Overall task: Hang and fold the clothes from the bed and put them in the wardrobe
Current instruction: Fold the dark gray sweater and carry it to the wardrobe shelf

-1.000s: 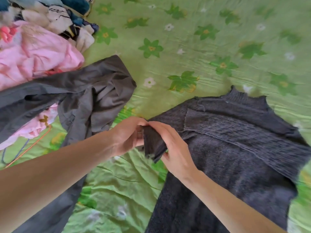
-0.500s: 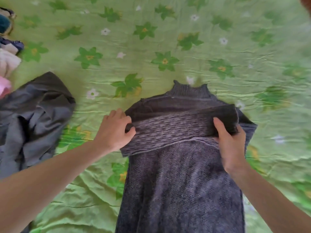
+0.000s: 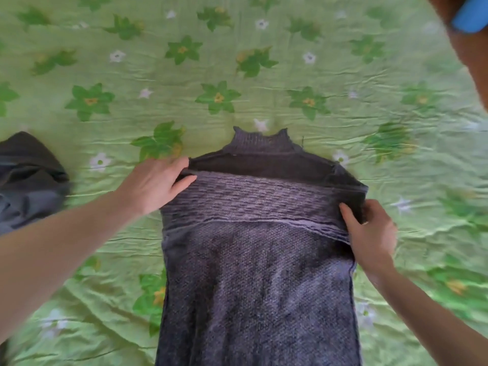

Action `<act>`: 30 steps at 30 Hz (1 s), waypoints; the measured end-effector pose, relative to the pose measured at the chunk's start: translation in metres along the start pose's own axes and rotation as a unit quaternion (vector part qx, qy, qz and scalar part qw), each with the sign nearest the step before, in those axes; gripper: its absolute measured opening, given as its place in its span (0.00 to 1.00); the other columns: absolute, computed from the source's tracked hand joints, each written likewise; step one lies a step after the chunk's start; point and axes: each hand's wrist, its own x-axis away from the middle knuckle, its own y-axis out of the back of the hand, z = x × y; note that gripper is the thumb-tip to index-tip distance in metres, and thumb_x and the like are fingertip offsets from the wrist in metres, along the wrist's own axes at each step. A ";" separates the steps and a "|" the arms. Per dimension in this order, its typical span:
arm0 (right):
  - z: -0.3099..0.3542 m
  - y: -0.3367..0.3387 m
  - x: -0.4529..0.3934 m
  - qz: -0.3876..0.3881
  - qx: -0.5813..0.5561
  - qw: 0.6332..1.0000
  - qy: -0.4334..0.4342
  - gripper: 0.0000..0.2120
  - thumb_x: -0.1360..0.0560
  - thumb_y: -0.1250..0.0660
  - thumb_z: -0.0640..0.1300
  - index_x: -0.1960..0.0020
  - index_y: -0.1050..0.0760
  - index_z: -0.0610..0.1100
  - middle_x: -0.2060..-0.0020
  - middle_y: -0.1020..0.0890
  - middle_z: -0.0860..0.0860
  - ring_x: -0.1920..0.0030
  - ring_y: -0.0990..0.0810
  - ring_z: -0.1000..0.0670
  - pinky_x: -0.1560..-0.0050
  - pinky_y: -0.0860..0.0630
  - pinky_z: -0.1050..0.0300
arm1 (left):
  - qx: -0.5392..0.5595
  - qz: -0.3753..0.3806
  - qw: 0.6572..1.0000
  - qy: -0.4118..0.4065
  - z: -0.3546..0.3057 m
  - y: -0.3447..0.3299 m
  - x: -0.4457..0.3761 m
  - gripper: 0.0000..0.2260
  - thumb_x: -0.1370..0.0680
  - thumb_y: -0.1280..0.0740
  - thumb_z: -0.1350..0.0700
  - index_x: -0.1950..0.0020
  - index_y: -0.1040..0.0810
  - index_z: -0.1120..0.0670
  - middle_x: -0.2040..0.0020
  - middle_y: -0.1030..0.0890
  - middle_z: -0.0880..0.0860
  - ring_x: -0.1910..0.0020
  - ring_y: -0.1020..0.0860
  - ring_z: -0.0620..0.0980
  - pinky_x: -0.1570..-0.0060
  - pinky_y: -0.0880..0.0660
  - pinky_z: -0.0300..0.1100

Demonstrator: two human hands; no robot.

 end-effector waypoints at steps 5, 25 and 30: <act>-0.014 -0.011 -0.018 -0.017 0.068 0.997 0.037 0.16 0.20 0.29 0.52 0.38 0.24 0.44 0.46 0.17 0.44 0.43 0.23 0.38 0.42 0.31 0.43 | -0.067 0.033 0.993 0.089 -0.016 -0.025 -0.001 0.18 0.15 0.40 0.46 0.35 0.24 0.59 0.43 0.20 0.60 0.46 0.22 0.62 0.45 0.24 0.59; 0.040 -0.036 -0.060 0.123 0.222 0.896 0.364 0.26 0.15 0.44 0.59 0.23 0.34 0.44 0.23 0.33 0.45 0.25 0.32 0.40 0.27 0.36 0.41 | 0.048 0.049 0.991 0.116 -0.032 -0.039 -0.022 0.24 0.14 0.43 0.45 0.23 0.32 0.57 0.24 0.31 0.58 0.26 0.32 0.62 0.27 0.34 0.61; 0.098 -0.074 -0.102 0.234 0.146 0.936 0.217 0.40 0.18 0.33 0.55 0.15 0.52 0.49 0.19 0.37 0.46 0.21 0.37 0.41 0.21 0.39 0.39 | 0.189 0.075 0.957 0.205 -0.054 -0.028 -0.091 0.26 0.17 0.31 0.56 0.20 0.33 0.56 0.27 0.25 0.57 0.29 0.26 0.59 0.28 0.29 0.55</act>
